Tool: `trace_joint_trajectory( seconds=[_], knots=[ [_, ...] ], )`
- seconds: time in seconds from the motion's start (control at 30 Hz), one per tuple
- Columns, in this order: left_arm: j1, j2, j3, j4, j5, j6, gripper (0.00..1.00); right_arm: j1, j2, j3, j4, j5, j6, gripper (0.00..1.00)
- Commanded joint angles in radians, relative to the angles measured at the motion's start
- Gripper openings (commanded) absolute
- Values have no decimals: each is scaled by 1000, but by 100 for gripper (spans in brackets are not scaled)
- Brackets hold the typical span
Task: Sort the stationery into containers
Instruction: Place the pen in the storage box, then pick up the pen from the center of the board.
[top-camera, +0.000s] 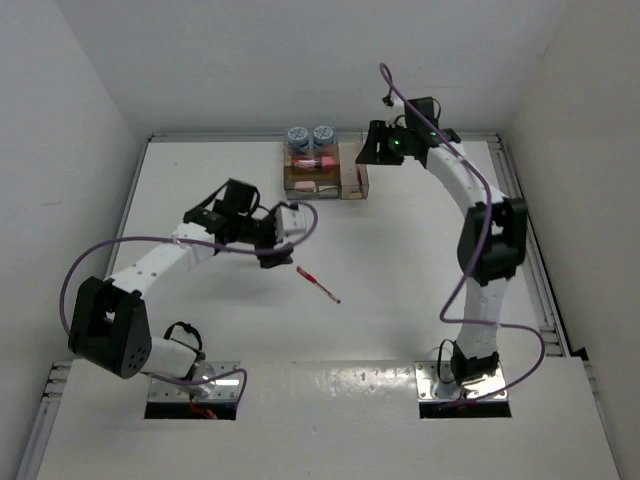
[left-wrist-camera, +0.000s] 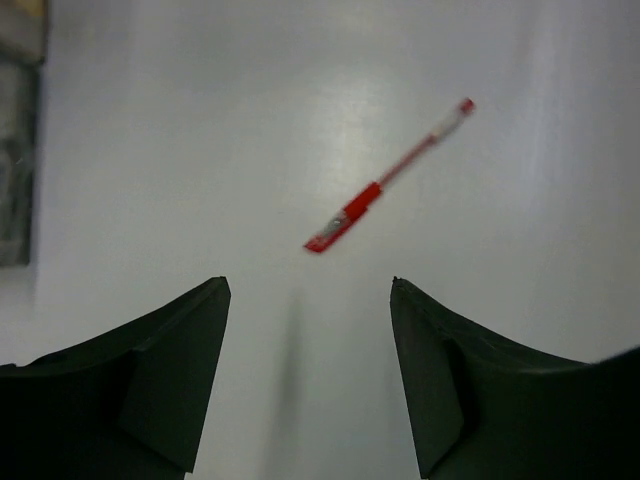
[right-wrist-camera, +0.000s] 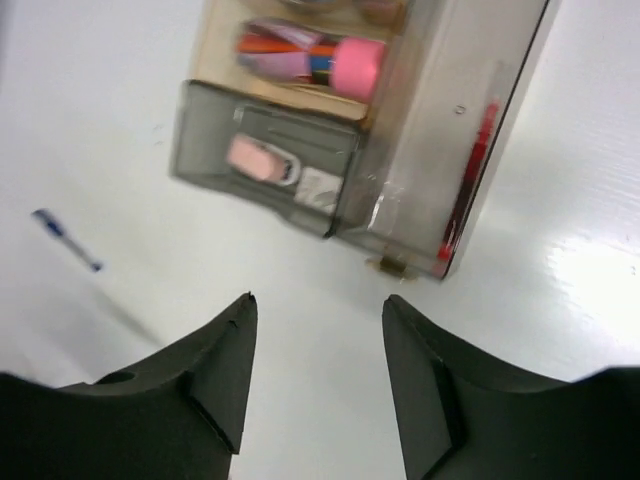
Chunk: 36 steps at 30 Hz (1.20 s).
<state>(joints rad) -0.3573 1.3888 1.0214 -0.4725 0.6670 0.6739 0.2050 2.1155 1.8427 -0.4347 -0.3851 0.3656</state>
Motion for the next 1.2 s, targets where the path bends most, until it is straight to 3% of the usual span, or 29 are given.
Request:
trace_joint_trajectory(
  seconds=[0.0,0.1,0.4,0.67,1.17],
  knots=[
    [-84,-42,-62,-141,-4,386,70,-36,-208,-161,-36,-110,-84,52],
    [-121,-8,-78,-100,-15,438,62,-71,-337,-331,-91,-147,-152,50],
    [-163,234,46,-119,13,669,59,-144,-610,-663,-239,-227,-336,44],
    [-195,358,89,-97,-4,733,54,-153,-660,-700,-321,-239,-358,42],
    [-215,498,197,-199,-12,790,42,-110,-571,-611,-424,-270,-419,46]
  ],
)
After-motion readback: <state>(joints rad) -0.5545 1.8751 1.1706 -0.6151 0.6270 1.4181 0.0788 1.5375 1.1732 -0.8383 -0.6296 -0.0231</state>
